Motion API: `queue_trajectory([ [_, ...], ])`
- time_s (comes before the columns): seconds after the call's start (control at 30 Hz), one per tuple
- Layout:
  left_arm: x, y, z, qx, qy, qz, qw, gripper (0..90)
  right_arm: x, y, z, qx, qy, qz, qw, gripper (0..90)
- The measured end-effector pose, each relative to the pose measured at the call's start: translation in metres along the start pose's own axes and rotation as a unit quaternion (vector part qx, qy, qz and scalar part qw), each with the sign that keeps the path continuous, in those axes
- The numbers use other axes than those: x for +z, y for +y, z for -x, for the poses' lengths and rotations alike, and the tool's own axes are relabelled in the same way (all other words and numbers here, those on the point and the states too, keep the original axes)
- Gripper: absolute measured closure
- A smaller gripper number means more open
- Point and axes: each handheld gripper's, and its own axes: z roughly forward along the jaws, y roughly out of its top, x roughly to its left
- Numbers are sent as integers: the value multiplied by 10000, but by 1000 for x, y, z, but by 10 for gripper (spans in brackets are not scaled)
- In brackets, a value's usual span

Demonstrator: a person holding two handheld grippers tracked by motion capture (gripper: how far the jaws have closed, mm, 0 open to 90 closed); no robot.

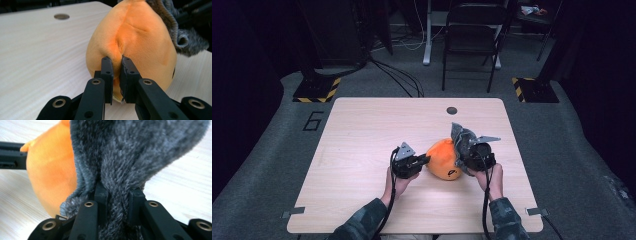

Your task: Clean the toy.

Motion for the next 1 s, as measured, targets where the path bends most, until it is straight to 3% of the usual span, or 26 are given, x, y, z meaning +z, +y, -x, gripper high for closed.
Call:
queue_trajectory([
  [0.07, -6, 8, 6, 236, 65, 65, 9997, 826, -8, 5, 1, -118, 84, 164, 9998, 739],
  [0.17, -13, 17, 11, 571, 115, 91, 9983, 830, -22, 13, -9, -138, 160, 379, 9991, 738],
  [0.33, -15, 22, 20, 771, -4, -38, 9970, 831, -39, 25, -35, -436, 462, 578, 9963, 730],
  [0.47, -14, 22, 33, 1030, -101, -110, 9946, 834, -32, 25, -56, -774, 566, 418, 9945, 727],
  [0.57, -9, 18, 38, 1127, -105, -195, 9934, 839, -17, 19, -63, -932, 420, 163, 9946, 731],
  [0.7, -7, 16, 38, 1135, -138, -235, 9932, 847, -11, 16, -58, -989, 232, 60, 9948, 744],
  [0.77, -6, 15, 39, 1089, -167, -202, 9937, 852, -11, 16, -52, -900, 232, 26, 9957, 747],
  [0.93, -5, 14, 39, 1147, -176, -244, 9929, 860, -9, 12, -33, -731, -77, 2, 9973, 748],
  [1.0, -5, 14, 39, 1136, -168, -245, 9931, 861, -8, 11, -25, -594, -92, -1, 9982, 748],
])
